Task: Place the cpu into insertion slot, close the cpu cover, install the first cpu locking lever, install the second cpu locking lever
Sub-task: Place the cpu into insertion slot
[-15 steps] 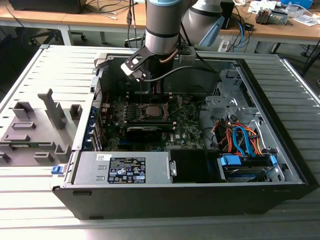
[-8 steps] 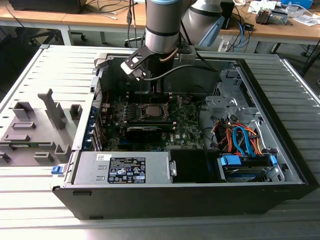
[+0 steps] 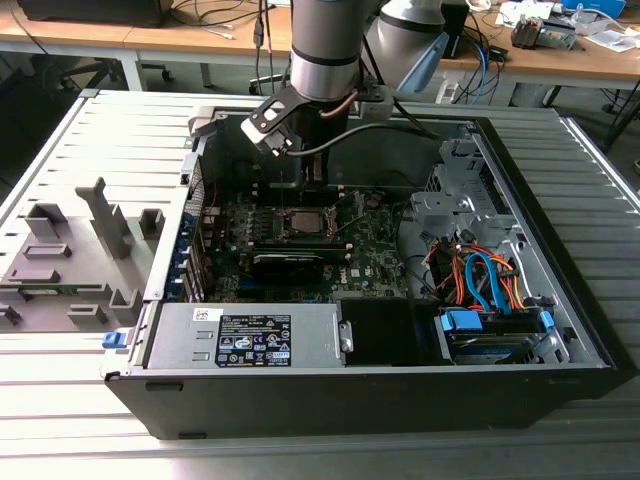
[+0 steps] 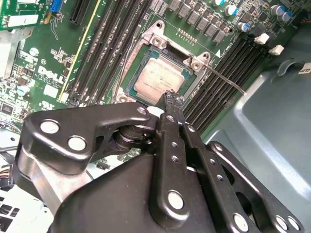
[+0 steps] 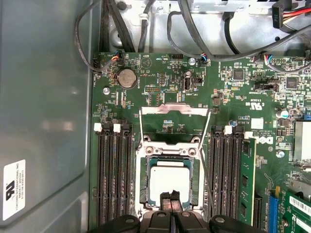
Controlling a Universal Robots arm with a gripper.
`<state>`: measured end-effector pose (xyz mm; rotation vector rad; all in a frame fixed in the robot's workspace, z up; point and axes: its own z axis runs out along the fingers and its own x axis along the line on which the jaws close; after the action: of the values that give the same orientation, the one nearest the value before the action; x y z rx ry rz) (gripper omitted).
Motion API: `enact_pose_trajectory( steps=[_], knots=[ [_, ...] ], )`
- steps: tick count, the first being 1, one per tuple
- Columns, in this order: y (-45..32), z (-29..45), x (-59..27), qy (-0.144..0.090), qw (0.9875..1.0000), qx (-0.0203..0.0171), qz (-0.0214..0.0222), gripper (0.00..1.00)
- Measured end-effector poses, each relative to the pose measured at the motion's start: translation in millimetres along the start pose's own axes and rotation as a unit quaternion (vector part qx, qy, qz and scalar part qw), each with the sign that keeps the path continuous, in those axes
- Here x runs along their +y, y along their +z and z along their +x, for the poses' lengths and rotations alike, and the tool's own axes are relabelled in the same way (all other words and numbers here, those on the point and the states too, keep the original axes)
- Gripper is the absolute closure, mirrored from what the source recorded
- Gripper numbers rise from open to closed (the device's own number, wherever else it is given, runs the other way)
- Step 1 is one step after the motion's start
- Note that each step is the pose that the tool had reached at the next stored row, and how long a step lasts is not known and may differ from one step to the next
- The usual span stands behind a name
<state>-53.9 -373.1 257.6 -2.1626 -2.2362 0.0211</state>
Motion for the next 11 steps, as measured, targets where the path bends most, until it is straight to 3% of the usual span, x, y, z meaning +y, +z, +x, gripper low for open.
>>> enact_pose_trajectory(
  steps=[11],
  knots=[
    [-14.4,0.2,-0.5,0.000,1.0000,0.0000,0.0000,0.89]
  ],
)
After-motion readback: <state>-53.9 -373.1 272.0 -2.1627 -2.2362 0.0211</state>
